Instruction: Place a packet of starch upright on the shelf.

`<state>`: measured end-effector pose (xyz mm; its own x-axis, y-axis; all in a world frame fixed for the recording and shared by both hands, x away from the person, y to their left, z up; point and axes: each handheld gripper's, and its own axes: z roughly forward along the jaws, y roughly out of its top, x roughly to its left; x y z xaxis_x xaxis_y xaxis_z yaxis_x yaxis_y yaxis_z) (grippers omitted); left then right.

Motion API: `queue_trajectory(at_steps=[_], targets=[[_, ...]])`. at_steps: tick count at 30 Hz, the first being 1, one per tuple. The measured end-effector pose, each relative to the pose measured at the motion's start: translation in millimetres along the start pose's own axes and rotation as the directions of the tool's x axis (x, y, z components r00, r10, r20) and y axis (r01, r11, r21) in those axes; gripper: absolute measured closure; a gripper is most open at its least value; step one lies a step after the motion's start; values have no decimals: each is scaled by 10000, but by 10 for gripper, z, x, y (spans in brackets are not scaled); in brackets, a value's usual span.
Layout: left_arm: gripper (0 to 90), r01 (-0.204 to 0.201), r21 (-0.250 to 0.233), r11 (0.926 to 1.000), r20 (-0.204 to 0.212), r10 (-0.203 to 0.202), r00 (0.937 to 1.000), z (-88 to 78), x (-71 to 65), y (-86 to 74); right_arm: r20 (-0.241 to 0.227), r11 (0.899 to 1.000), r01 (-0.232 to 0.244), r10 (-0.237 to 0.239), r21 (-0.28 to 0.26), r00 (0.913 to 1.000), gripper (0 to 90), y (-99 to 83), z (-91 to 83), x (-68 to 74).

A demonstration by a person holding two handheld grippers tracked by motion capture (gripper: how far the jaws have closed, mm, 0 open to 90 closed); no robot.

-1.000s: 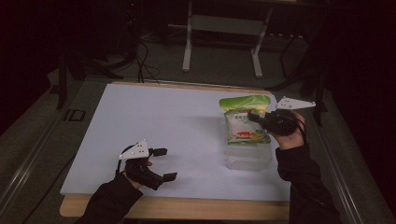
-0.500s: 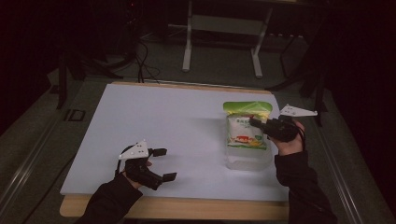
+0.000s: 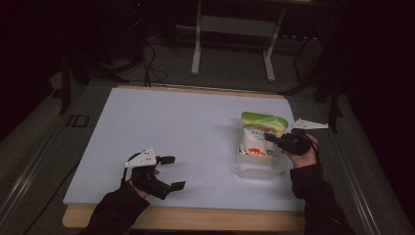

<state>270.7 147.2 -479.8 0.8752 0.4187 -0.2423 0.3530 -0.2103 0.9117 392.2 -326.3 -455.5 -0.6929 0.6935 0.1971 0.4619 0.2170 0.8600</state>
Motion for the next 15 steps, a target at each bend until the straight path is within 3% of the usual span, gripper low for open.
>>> queue_trajectory(at_steps=[4, 8, 11, 12, 15], targets=[[13, 27, -89, 10000, 1, -27, 10000, -9, 2, 1, 584, 9995, 243, -254, 193, 9980, 738, 18, -9, 30], [13, 20, -125, 9999, -7, -20, 10000, -19, 11, -5, 1095, 9989, 424, -401, -184, 9932, 527, 58, -85, 87], [13, 32, -166, 9999, -9, -32, 10000, -17, 14, -3, 1768, 9968, 794, -768, -74, 9812, 387, 85, -164, 118], [13, 17, -163, 9999, -6, -17, 10000, -16, 13, -2, 1857, 9971, 757, -730, -72, 9799, 314, 88, -198, 125], [13, -24, -138, 9999, -21, 24, 10000, -9, 6, 0, 1901, 9975, 704, -676, -81, 9794, 205, 94, -274, 148]])
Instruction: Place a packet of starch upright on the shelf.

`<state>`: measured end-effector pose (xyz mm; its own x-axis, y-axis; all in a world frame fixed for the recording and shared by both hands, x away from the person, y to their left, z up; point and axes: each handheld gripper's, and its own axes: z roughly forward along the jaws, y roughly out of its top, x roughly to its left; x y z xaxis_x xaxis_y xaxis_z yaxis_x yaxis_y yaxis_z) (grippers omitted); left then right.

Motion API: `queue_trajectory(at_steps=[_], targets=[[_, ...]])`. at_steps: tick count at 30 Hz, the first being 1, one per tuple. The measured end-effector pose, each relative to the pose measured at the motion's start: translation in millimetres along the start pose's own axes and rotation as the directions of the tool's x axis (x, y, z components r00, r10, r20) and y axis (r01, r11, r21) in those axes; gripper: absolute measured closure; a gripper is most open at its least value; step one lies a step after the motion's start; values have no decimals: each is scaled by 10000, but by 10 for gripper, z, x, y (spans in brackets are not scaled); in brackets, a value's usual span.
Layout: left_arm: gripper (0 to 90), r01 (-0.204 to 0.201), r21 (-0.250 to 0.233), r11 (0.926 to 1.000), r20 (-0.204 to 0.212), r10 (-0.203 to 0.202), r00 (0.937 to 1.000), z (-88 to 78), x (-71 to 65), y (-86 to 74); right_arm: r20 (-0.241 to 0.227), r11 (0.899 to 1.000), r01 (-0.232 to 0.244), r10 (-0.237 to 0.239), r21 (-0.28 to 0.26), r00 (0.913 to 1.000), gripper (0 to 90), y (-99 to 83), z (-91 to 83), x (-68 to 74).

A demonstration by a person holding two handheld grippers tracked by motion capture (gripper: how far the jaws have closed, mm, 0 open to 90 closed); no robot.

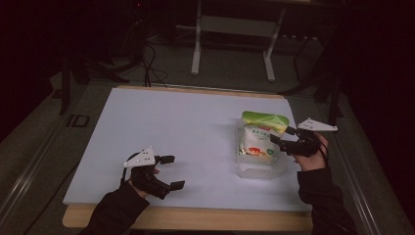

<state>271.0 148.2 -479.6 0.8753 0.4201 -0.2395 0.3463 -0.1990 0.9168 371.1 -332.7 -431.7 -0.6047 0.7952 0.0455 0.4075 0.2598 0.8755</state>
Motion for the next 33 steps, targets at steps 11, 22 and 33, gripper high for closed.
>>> queue_trajectory(at_steps=[11, 22, 33], targets=[[13, -190, 41, 9998, 64, 190, 9998, 15, -25, 0, 147, 9968, -34, 46, -804, 9999, 123, 224, -428, 255], [13, -254, 44, 9997, 85, 254, 9996, -3, -44, -3, -1207, 9935, 23, -161, -1137, 9926, 131, 187, -419, 683], [13, -306, 96, 9995, 58, 305, 9995, -6, -53, -12, -2184, 9936, 460, -677, -1030, 9735, 128, 16, -300, 1035]])
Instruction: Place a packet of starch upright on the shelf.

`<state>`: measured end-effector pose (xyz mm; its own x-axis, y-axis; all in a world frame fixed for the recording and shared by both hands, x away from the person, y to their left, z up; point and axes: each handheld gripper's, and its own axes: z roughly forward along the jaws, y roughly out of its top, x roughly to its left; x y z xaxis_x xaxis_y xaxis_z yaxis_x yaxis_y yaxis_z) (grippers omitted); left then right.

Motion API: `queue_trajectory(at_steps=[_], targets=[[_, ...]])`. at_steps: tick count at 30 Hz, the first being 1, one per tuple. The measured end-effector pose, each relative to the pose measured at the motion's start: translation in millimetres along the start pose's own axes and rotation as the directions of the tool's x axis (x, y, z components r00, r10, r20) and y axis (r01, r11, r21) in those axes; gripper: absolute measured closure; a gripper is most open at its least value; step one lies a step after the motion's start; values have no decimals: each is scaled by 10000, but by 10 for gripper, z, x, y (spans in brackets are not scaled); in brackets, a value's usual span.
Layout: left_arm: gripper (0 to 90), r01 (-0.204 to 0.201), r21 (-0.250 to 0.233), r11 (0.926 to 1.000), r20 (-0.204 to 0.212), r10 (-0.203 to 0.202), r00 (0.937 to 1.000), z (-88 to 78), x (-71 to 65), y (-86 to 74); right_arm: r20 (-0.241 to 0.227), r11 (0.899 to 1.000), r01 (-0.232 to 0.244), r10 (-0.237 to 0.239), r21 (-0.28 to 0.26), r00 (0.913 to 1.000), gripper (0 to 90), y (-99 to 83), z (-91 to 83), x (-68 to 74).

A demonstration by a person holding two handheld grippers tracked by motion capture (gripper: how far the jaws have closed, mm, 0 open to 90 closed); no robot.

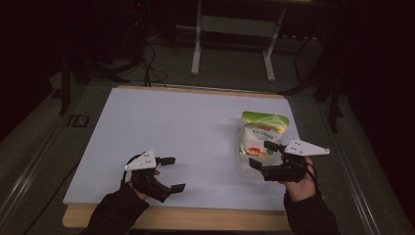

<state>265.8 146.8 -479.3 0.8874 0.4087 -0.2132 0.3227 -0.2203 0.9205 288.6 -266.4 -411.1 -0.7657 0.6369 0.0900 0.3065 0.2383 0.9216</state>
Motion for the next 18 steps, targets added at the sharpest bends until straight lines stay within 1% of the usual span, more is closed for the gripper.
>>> queue_trajectory(at_steps=[6, 9, 11, 13, 15, 17, 18], targets=[[13, -10, -34, 10000, 17, 10, 10000, -10, -9, -2, -322, 10000, 90, -91, -12, 9994, 128, -89, 37, 133], [13, -40, -3, 10000, 38, 40, 10000, -5, -10, -11, -474, 9997, 244, -244, -13, 9986, 128, -139, 52, 200], [13, -72, 79, 9999, 12, 72, 10000, 7, -15, -24, -292, 9989, 461, -460, 29, 9985, 128, -166, 58, 225], [13, -67, 150, 9999, 30, 67, 10000, 18, -17, -38, -400, 9991, 409, -404, 108, 9984, 128, -198, 64, 239], [13, -64, 183, 9998, 50, 63, 10000, 23, -20, -42, -379, 9987, 470, -461, 209, 9982, 128, -237, 73, 262], [13, -104, 185, 9998, 43, 103, 9999, 25, -22, -40, -561, 9976, 594, -574, 347, 9968, 128, -283, 89, 291], [13, -100, 169, 9998, 54, 99, 9999, 25, -23, -40, -447, 9967, 734, -719, 339, 9964, 128, -307, 96, 313]])
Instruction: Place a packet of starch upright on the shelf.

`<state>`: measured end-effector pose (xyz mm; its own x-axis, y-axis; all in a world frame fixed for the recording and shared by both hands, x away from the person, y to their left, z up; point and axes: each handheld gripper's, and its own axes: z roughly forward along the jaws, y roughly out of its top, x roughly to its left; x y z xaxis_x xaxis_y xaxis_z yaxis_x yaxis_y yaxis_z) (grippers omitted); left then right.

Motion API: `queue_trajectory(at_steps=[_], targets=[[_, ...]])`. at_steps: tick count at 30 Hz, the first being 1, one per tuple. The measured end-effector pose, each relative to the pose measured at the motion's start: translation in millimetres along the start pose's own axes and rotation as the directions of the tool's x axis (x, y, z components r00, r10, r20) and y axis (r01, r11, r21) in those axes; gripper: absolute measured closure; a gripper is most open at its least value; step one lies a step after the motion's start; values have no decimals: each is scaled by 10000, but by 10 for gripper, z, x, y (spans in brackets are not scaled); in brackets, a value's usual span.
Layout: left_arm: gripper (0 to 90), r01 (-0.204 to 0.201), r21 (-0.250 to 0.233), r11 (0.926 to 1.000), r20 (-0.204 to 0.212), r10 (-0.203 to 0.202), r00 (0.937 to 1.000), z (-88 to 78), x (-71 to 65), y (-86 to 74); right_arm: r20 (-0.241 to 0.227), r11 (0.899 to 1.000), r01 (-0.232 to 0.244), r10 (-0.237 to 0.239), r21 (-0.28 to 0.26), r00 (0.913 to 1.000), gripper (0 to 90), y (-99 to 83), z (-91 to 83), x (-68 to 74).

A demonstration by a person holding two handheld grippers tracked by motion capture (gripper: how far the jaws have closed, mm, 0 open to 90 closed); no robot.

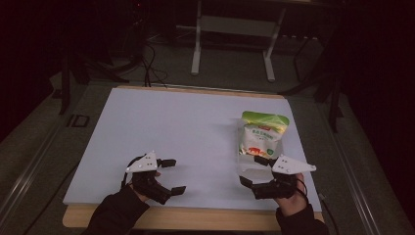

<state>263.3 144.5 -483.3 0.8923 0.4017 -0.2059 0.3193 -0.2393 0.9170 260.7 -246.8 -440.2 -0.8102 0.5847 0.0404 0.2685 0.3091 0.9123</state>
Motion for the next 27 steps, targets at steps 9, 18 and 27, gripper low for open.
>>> queue_trajectory(at_steps=[9, 18, 27], targets=[[13, -34, 77, 10000, 34, 34, 10000, 9, -5, -23, -72, 9978, 642, -641, 132, 9979, 130, -130, 9, 132], [13, -65, 251, 9997, 113, 62, 9999, 49, -16, -74, 71, 9949, 997, -996, -133, 9950, 129, -228, -45, 165], [13, -245, 305, 9992, 112, 242, 9996, 62, -38, -78, 151, 9961, 762, -756, -447, 9970, 130, -292, -54, 81]])
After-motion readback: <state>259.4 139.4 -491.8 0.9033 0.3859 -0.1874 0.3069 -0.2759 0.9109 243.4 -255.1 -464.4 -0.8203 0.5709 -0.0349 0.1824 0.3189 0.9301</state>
